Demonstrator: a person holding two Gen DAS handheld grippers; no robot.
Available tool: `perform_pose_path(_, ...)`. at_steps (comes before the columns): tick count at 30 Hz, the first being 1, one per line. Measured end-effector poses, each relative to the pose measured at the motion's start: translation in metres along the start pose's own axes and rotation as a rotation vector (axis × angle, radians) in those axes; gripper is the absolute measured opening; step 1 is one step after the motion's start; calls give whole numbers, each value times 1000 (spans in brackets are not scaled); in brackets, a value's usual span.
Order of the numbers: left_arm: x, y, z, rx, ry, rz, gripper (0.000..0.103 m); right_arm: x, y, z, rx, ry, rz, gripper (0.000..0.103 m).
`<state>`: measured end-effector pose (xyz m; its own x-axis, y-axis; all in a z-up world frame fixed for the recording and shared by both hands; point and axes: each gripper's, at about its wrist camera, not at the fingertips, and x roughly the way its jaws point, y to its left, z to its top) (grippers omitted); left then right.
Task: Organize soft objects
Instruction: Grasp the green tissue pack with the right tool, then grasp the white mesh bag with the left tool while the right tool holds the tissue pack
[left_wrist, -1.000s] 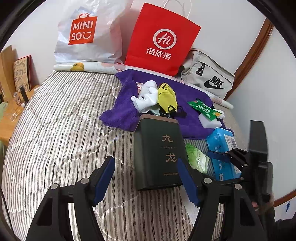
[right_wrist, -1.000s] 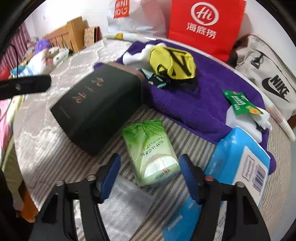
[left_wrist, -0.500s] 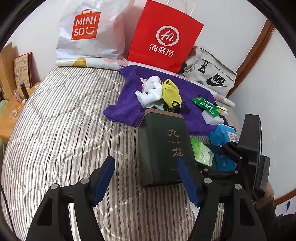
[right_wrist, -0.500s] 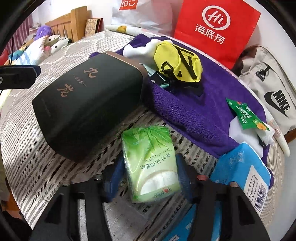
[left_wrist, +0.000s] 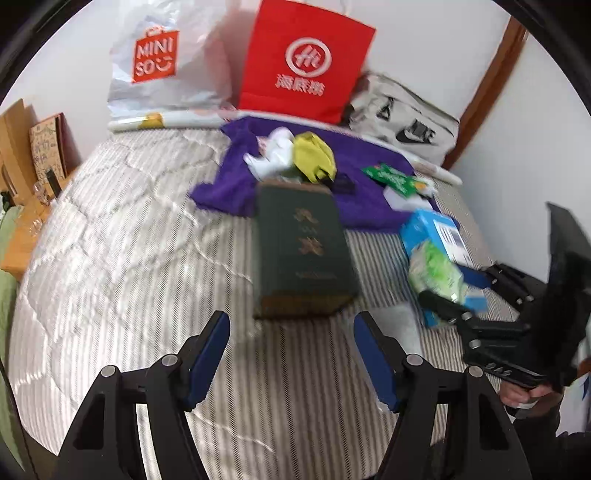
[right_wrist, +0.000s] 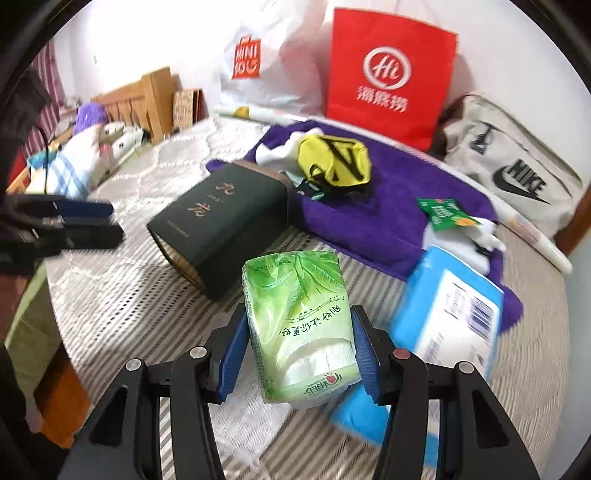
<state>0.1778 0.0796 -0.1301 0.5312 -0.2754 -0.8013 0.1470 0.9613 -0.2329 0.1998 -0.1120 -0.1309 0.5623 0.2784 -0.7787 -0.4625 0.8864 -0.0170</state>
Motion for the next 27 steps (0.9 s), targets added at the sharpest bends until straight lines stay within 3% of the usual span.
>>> perform_pose_path(10, 43, -39, -36, 25, 131, -21, 68, -57, -28, -38, 133, -99, -19, 53)
perform_pose_path(14, 61, -47, -46, 17, 140, 7, 68, -72, -38, -58, 179, -116, -38, 53)
perform_pose_path(18, 69, -59, -49, 14, 141, -22, 70, -83, -51, -78, 240, -128, -27, 53)
perform_pose_path(27, 88, -92, -40, 36, 161, 6, 95, -82, -75, -104, 328, -125, -10, 53)
